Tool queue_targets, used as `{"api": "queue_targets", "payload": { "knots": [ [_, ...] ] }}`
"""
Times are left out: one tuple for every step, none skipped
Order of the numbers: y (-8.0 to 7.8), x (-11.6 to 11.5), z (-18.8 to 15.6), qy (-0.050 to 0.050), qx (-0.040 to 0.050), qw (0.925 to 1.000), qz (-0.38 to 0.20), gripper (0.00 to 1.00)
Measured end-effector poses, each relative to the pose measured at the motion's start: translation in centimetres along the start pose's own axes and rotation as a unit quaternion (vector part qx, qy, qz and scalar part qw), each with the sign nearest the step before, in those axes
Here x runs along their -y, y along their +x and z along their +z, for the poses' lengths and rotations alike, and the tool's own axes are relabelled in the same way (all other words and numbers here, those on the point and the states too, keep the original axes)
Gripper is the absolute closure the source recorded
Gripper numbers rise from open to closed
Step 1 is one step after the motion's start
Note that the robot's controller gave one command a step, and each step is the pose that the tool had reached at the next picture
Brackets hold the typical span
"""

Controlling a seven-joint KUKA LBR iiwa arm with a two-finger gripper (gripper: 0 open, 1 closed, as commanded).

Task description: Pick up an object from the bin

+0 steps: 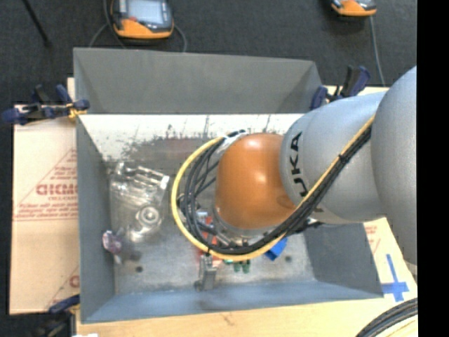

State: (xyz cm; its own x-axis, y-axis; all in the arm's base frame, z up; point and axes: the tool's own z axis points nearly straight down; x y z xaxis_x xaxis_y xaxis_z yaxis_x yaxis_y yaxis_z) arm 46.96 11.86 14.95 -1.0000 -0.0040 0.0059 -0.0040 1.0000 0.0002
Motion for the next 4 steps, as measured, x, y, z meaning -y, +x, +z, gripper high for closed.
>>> {"api": "queue_targets", "payload": {
  "knots": [
    [-5.0,6.2,7.9,-0.001,0.0084,0.9988,-0.048,0.00],
    [-4.7,6.0,7.9,-0.001,0.0045,0.9989,-0.048,1.00],
    [-12.5,6.2,3.8,0.002,0.0074,0.9676,-0.252,1.00],
    [-12.3,6.1,4.0,0.000,0.0051,0.9679,-0.251,0.00]
  ]
}}
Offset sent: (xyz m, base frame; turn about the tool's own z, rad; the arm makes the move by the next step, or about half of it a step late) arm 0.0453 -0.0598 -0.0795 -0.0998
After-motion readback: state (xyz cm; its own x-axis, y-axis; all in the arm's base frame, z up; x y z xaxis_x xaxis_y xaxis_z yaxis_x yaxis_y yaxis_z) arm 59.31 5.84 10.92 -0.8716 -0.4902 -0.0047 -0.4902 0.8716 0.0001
